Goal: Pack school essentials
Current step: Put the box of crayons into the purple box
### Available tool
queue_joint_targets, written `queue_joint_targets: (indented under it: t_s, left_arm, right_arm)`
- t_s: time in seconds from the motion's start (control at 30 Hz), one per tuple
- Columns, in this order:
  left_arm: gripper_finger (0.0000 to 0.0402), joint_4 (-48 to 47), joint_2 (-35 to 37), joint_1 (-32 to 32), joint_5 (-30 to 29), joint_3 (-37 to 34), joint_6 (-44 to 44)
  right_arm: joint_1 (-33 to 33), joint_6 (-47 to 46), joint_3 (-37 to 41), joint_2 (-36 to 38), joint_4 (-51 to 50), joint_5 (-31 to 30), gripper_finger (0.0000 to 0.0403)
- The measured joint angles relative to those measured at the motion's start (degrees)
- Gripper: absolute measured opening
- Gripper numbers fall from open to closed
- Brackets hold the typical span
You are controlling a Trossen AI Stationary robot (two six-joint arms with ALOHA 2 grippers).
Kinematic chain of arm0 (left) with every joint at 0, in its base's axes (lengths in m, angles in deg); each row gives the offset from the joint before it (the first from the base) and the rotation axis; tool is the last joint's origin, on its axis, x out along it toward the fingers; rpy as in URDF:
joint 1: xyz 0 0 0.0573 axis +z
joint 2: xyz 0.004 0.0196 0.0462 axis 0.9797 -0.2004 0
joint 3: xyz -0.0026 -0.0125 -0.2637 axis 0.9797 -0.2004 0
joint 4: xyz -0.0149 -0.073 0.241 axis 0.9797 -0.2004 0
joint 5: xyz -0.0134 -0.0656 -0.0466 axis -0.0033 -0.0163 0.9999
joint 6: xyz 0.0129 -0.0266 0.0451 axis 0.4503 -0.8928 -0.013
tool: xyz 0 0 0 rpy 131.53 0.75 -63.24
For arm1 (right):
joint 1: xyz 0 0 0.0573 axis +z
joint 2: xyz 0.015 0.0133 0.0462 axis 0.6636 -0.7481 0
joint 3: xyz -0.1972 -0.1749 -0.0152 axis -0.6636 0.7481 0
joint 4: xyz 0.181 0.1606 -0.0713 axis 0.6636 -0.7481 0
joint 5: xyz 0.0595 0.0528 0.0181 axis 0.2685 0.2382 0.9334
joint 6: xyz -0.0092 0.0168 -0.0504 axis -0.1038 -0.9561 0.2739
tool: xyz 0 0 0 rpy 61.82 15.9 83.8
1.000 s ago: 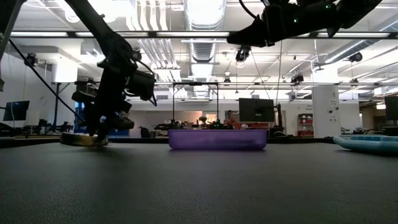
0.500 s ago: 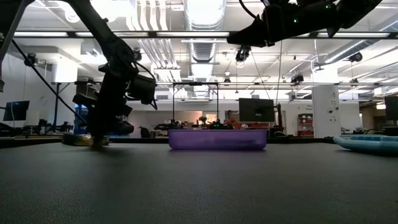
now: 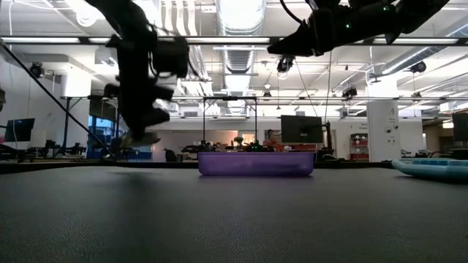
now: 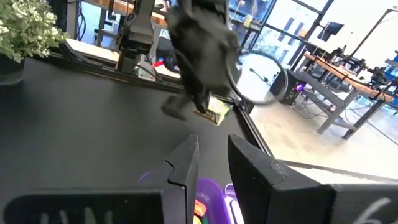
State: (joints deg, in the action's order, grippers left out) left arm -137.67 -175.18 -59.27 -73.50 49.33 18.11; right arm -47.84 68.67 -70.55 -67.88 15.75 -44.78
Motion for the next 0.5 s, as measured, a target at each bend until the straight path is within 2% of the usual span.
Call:
queue_joint_targets:
  t_s: [0.2,0.37,0.5]
  left_arm:
    - [0.0000,1.5,6.3,-14.0,0.1,2.3,12.6]
    - [0.0000,12.4,6.6,-26.5,0.8,5.5,28.0]
    - [0.0000,21.9,5.4,-30.9,0.9,7.1,37.7]
  right_arm:
    - [0.0,2.2,0.0,0.9,-3.6,0.0,0.0076]
    - [0.0,3.0,0.0,4.5,-8.3,0.0,0.0076]
    - [0.0,3.0,1.0,8.0,-10.1,0.0,0.0076]
